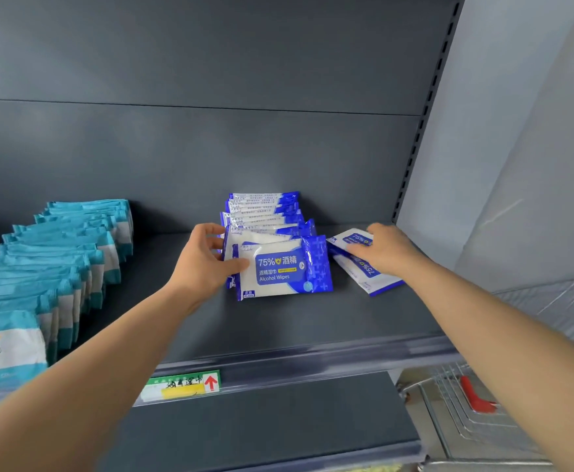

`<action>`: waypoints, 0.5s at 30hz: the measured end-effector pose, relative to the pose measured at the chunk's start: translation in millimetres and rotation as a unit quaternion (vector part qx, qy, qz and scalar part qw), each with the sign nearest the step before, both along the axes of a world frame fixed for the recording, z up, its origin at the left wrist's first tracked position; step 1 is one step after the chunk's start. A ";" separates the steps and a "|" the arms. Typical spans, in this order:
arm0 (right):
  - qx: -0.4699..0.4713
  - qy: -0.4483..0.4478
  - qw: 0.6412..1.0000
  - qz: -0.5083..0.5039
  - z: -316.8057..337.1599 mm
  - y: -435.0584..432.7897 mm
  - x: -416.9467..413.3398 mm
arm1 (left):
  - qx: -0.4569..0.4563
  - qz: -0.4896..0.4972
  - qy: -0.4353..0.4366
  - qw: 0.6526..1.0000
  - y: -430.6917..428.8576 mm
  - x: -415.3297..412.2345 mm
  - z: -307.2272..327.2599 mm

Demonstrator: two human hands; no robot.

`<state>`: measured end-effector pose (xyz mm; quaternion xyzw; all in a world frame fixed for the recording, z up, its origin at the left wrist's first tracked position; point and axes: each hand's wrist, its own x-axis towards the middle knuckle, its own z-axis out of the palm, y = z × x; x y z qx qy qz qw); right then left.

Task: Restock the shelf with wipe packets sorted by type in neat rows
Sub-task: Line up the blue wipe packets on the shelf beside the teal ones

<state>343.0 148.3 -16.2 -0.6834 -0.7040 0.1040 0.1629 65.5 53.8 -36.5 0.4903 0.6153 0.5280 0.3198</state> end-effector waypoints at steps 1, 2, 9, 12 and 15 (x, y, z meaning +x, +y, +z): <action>-0.025 -0.022 0.999 -0.006 -2.3 3.6 6.1 | 0.001 0.000 0.000 1.000 0.9 -0.5 -0.6; -0.041 -0.020 0.999 -0.010 -3.9 7.0 9.7 | 0.002 0.000 0.002 1.000 1.4 -1.0 -0.9; -0.150 0.085 0.985 -0.019 9.4 5.6 7.8 | -0.004 -0.002 0.009 1.000 2.4 -1.0 -0.5; -0.156 0.062 0.986 -0.001 11.3 -2.4 3.3 | -0.002 0.000 0.018 1.000 1.2 1.1 0.6; -0.142 0.110 0.984 -0.005 10.0 -4.9 4.3 | -0.003 0.006 0.019 1.000 0.4 1.9 0.2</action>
